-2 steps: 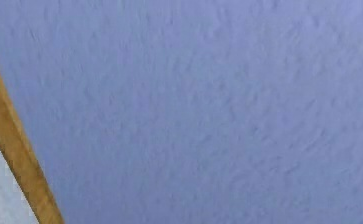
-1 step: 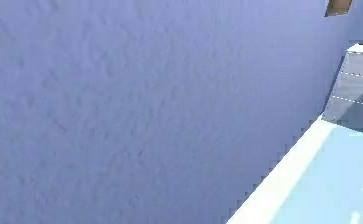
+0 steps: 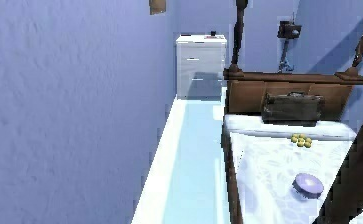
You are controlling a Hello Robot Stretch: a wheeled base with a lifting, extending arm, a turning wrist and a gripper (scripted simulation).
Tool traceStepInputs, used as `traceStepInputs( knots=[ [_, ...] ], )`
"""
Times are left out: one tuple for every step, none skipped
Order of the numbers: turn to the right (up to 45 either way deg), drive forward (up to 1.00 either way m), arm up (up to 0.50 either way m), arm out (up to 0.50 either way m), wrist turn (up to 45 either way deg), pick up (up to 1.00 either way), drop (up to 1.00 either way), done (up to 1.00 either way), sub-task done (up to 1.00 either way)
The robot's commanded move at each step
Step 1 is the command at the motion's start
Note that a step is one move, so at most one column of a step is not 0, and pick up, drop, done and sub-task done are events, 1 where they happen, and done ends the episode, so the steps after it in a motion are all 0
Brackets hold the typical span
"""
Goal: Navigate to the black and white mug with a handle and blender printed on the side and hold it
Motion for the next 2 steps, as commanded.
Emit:
traceStepInputs(
  knots=[
    [0.0,1.00,0.00,0.00,0.0,0.00,0.00,0.00,0.00],
    [3.0,0.00,0.00,0.00,0.0,0.00,0.00,0.00,0.00]
  ],
)
